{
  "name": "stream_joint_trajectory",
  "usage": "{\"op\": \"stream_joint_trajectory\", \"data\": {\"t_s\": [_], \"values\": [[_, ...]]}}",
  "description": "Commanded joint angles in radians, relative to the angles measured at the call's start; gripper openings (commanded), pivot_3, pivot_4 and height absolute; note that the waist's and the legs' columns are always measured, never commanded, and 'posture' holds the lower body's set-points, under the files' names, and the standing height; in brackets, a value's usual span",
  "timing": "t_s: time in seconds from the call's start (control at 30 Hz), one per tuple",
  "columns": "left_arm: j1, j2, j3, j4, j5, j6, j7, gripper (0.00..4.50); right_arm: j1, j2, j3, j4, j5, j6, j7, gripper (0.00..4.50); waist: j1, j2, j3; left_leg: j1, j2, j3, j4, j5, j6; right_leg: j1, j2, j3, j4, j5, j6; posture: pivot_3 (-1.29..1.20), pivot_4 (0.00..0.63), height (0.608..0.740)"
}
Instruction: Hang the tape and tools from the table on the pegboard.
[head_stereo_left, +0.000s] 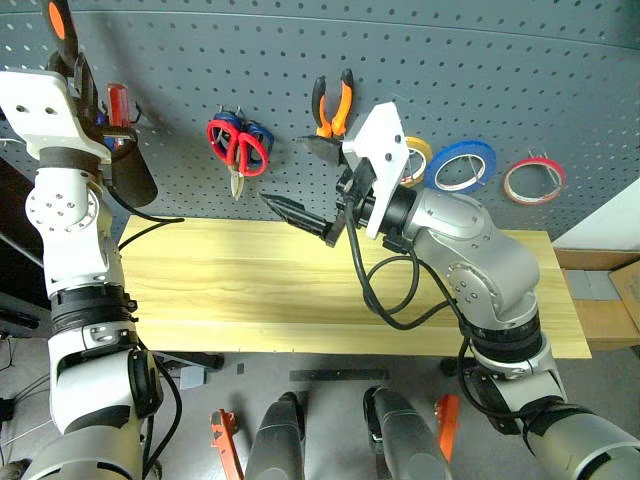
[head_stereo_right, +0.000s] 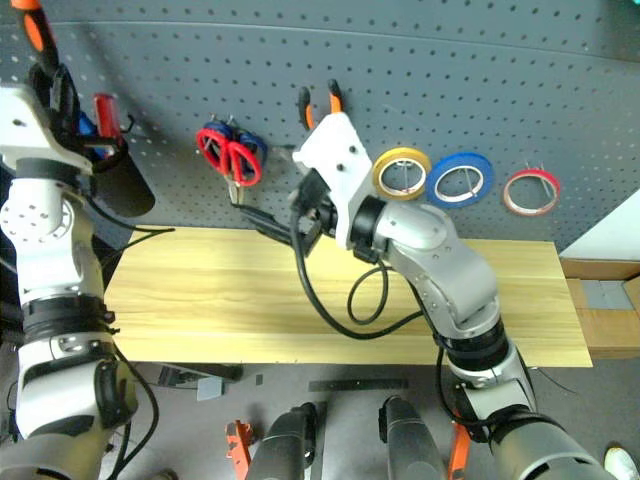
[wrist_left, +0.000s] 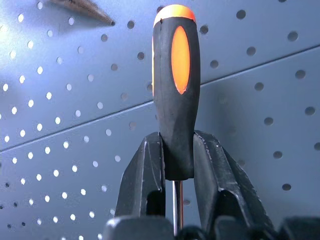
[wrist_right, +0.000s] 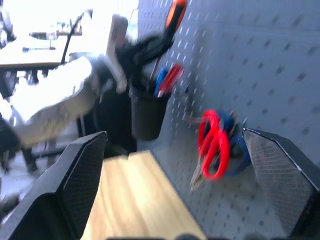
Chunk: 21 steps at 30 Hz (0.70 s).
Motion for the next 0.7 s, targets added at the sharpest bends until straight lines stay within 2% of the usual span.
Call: {"op": "stream_joint_trajectory", "data": {"t_s": [0.03,0.33,0.53,0.6,0.7], "values": [[0.004,0.005,0.014,-0.022,-0.007,-0.042,0.024,1.45,-0.026,0.008,-0.027,-0.021,0.023,-0.018,-0.007,4.50,0.000,-0.001,0.000,0.000,0.000,0.000,0.000,0.000,0.000,0.000,0.000,0.000,0.000,0.000,0.000,-0.09,0.223,0.740],[0.025,-0.025,0.008,-0.148,-0.034,-0.029,0.040,4.48,-0.020,-0.020,-0.027,-0.003,0.026,-0.045,0.017,4.50,0.000,-0.007,-0.006,0.000,0.000,0.000,0.000,0.000,0.000,0.000,0.000,0.000,0.000,0.000,0.000,-0.08,0.185,0.740],[0.062,-0.045,-0.101,-0.450,-0.094,0.091,-0.090,4.48,0.062,-0.121,-0.100,-0.058,0.085,-0.007,0.058,4.50,0.007,-0.013,-0.021,0.000,-0.001,0.000,0.000,0.000,-0.001,0.001,-0.001,0.000,-0.001,0.000,0.000,-0.08,0.162,0.740],[0.114,-0.053,-0.157,-0.561,-0.160,0.194,-0.169,4.48,0.116,-0.164,-0.128,-0.098,0.117,0.018,0.069,4.50,0.006,-0.011,-0.034,-0.001,-0.003,0.001,0.000,0.000,0.000,0.001,-0.003,0.000,-0.001,0.000,0.000,-0.08,0.154,0.740],[0.244,-0.065,-0.251,-0.742,-0.305,0.504,-0.238,4.48,0.222,-0.224,-0.151,-0.153,0.132,0.045,0.061,4.50,0.000,-0.006,-0.054,0.000,-0.004,0.001,0.000,0.000,0.000,0.002,-0.003,0.001,-0.001,0.000,0.000,-0.08,0.143,0.740]]}}
